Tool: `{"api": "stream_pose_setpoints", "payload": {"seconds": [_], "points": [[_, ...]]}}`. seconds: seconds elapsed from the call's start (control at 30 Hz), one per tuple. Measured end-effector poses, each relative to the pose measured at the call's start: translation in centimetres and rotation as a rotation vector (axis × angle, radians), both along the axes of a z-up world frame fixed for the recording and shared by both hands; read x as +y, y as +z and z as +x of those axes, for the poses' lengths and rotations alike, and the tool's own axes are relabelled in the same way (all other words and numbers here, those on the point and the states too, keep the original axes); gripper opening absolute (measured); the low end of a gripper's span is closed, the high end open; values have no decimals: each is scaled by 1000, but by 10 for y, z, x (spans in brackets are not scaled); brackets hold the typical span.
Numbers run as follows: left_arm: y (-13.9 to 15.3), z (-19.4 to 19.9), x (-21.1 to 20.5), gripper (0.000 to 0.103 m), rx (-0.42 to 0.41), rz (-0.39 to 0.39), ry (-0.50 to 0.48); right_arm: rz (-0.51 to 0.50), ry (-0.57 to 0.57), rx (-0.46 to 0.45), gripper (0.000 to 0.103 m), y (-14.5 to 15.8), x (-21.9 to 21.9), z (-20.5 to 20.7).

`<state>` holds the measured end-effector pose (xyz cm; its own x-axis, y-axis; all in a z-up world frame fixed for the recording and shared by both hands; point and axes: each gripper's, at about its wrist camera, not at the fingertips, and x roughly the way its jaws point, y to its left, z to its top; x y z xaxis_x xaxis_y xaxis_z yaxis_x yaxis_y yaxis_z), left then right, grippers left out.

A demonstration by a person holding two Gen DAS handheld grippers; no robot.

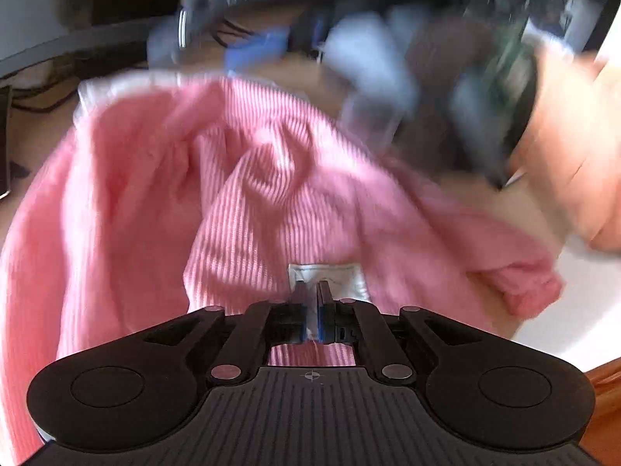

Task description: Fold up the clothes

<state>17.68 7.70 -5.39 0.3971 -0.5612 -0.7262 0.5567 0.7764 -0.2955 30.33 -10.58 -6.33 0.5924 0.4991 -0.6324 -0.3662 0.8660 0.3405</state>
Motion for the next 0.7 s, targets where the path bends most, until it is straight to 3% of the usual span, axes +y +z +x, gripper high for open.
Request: {"api": "stream_pose_setpoints", "payload": {"seconds": [0.03, 0.1, 0.2, 0.27, 0.47, 0.53, 0.6, 0.67, 0.7], "points": [[9, -1, 10, 20, -19, -27, 10, -2, -2, 27, 84, -9, -2, -5], [26, 0, 30, 48, -61, -80, 33, 10, -19, 74, 83, -20, -16, -25], [41, 16, 55, 65, -101, -118, 127, 6, -52, 102, 83, -26, -36, -60], [30, 38, 55, 71, -98, -44, 178, -23, -85, 82, 83, -22, -46, -81], [-8, 107, 52, 72, -82, 203, 319, -172, -236, -54, 83, 1, -70, -109], [-18, 117, 52, 70, -65, 245, 317, -176, -272, -40, 82, -3, -81, -100], [-4, 110, 47, 59, -100, 226, 292, -191, -276, -33, 80, -8, -87, -94], [12, 101, 41, 11, -140, 201, 264, -215, -260, -26, 79, -14, -87, -91], [19, 97, 38, 8, -160, 188, 250, -220, -252, -24, 79, -15, -88, -92]]}}
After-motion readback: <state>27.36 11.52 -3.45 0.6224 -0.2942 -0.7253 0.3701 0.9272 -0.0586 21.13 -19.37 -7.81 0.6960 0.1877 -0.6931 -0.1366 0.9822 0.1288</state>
